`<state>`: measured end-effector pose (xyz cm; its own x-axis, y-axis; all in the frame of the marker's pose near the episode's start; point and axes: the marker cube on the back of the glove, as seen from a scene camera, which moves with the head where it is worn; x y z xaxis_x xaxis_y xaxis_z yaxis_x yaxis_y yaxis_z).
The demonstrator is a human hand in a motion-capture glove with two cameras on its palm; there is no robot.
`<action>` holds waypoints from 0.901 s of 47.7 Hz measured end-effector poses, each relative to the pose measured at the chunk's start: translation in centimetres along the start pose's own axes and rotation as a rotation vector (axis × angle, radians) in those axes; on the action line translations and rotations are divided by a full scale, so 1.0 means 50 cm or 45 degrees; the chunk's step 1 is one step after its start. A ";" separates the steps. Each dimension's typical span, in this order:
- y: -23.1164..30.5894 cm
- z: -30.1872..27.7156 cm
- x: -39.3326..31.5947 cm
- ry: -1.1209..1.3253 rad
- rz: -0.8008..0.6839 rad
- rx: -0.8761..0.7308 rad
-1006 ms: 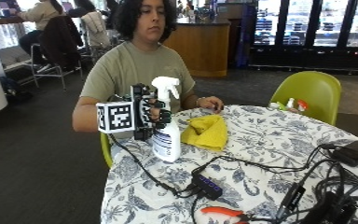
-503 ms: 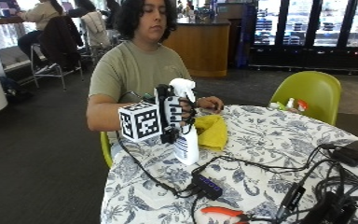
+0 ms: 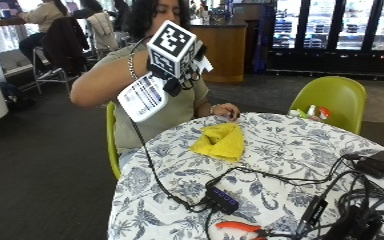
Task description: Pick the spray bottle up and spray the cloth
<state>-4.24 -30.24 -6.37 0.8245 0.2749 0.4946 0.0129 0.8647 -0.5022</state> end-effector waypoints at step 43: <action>-0.259 0.121 -0.210 -0.060 -0.253 0.007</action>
<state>-16.47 -41.76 -0.75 0.7785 0.1180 0.6164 0.1694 0.9062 -0.3874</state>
